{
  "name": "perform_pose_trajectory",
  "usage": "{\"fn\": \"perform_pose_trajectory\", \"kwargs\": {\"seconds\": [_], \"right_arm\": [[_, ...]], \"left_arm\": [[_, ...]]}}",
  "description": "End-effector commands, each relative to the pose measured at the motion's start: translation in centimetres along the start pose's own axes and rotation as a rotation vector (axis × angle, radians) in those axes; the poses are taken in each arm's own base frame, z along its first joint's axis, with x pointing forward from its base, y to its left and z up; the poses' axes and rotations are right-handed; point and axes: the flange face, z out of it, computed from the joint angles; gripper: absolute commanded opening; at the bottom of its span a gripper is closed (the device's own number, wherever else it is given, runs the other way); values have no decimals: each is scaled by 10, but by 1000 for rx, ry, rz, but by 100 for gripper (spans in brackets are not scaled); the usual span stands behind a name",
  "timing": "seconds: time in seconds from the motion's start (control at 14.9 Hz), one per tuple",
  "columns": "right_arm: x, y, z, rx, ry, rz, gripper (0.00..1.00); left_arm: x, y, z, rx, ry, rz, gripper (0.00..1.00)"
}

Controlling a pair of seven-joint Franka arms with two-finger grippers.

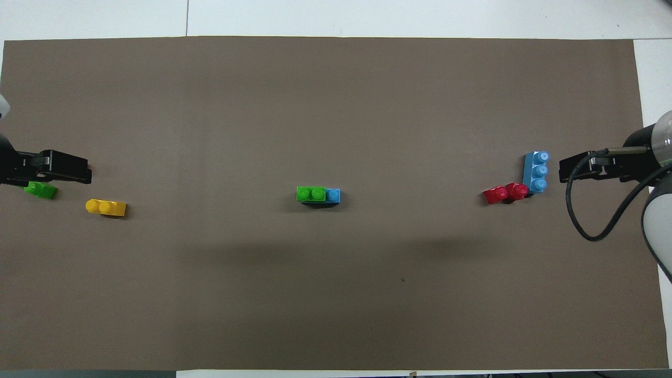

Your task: Remove green block with left arm and hold with right

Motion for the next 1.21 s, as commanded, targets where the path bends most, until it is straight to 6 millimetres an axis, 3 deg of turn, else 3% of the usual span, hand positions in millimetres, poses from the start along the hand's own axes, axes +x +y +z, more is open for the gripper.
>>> {"fn": "perform_pose_trajectory", "kwargs": {"seconds": [0.0,0.33,0.47,0.67,0.94,1.14], "right_arm": [[0,2,-4,4,3,139,100],[-2,-8,0,19,-11,416,100],[-4,-14,1,75,-39,610,100],[-6,-32,6,104,-77,887,100],[-3,-49,18,192,-156,1056,100],[7,-58,33,244,-226,1155,100]], "left_arm": [[-8,3,1,-12,-16,-45,100],[-11,26,3,-12,-18,-193,100],[-15,39,7,-14,-21,-276,100],[-23,73,10,-17,-15,-426,100],[-32,119,16,-90,15,-713,100],[-37,140,20,-126,13,-906,100]]}}
